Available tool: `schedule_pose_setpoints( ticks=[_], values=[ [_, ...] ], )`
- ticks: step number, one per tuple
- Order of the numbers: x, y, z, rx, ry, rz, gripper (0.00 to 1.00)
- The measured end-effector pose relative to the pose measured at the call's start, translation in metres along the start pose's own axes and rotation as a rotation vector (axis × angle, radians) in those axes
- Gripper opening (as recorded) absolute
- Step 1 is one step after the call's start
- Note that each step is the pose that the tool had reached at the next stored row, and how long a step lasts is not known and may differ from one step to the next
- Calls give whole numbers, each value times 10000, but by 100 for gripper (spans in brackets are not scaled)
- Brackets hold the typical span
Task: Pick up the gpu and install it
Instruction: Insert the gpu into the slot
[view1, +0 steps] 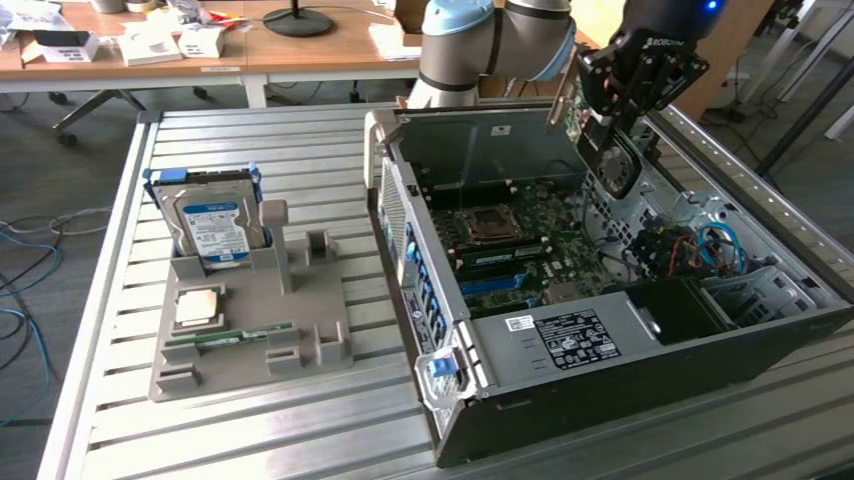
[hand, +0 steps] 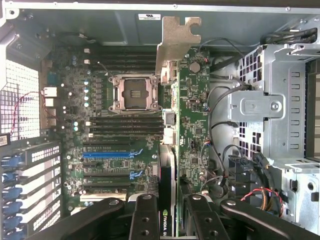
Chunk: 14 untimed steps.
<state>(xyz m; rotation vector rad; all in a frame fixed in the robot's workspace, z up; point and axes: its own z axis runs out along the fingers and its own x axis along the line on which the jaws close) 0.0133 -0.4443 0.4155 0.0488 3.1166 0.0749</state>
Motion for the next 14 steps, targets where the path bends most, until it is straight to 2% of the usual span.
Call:
schedule_pose_setpoints(
  ticks=[7,14],
  values=[
    [0,0,0,-1,2,-39,27],
    [0,0,0,-6,20,-422,27]
  ],
)
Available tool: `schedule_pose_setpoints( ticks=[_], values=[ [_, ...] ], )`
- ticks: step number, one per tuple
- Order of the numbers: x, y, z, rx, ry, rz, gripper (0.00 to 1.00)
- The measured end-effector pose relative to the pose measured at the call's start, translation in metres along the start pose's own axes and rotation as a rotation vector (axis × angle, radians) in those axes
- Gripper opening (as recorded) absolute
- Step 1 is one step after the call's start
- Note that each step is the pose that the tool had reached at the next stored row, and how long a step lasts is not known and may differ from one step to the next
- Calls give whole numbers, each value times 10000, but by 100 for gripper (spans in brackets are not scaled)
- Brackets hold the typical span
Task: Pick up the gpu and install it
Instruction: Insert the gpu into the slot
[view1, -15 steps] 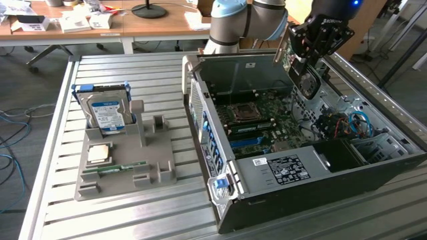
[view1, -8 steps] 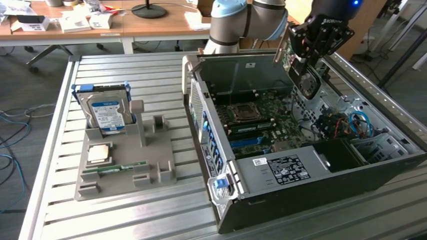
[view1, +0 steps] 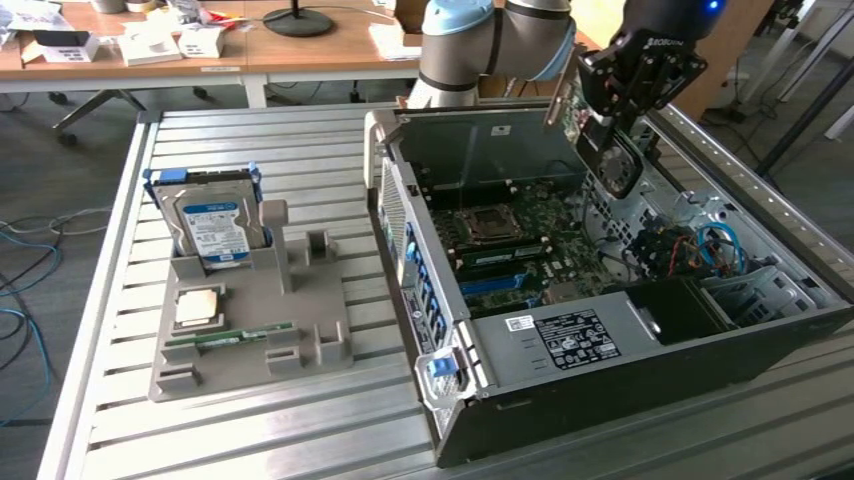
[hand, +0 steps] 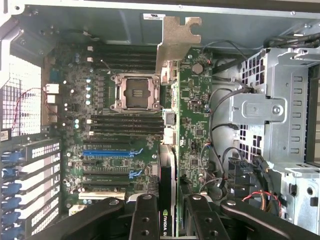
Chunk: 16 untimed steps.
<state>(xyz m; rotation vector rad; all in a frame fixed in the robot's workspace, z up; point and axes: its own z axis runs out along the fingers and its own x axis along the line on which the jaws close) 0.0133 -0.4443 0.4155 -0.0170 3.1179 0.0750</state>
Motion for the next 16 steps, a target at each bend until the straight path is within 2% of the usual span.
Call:
schedule_pose_setpoints(
  ticks=[5,16],
  values=[
    [0,0,-1,2,23,-481,27],
    [0,0,0,-23,96,-2018,27]
  ],
)
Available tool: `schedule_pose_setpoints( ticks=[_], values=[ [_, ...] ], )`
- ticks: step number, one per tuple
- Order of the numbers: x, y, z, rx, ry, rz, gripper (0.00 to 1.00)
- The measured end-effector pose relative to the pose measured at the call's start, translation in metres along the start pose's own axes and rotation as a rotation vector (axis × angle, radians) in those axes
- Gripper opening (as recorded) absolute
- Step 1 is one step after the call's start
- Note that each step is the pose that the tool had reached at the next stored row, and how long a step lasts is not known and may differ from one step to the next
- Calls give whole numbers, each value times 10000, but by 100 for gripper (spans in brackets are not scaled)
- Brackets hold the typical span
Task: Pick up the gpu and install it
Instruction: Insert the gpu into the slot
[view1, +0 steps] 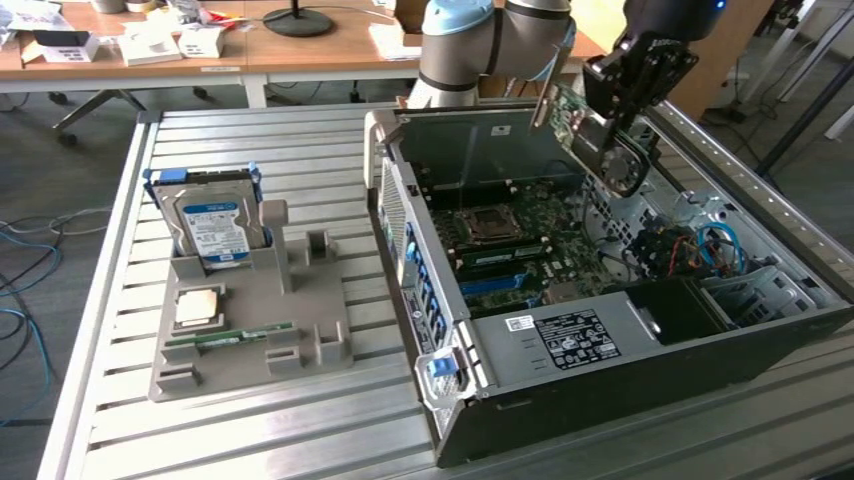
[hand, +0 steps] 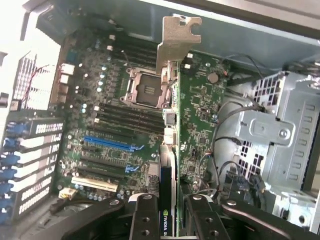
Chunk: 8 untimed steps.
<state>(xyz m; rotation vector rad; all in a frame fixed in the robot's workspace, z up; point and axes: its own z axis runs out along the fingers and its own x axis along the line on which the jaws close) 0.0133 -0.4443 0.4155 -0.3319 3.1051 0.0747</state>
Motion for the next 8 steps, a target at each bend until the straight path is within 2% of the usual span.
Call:
schedule_pose_setpoints(
  ticks=[8],
  values=[
    [0,0,0,-21,50,-1066,27]
  ],
)
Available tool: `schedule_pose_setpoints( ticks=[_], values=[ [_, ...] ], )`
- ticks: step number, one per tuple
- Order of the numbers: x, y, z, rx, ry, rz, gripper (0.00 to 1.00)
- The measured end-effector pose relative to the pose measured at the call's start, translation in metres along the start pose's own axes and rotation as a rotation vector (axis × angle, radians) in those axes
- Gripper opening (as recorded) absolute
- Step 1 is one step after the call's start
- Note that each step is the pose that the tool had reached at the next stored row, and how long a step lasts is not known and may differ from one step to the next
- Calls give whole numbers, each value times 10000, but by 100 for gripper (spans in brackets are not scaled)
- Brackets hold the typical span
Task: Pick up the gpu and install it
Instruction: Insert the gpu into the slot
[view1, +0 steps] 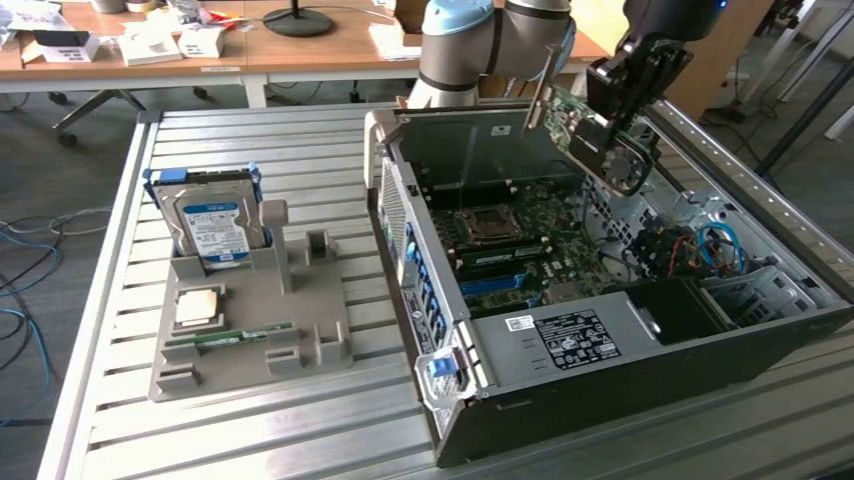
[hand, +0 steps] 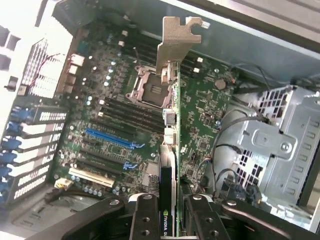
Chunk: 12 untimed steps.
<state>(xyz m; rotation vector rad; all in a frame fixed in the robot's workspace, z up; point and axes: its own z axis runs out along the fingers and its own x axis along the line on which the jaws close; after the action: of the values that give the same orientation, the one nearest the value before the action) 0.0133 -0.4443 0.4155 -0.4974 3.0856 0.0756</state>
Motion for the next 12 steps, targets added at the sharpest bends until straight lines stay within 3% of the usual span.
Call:
schedule_pose_setpoints(
  ticks=[12],
  values=[
    [0,0,0,-28,71,-1519,27]
  ],
)
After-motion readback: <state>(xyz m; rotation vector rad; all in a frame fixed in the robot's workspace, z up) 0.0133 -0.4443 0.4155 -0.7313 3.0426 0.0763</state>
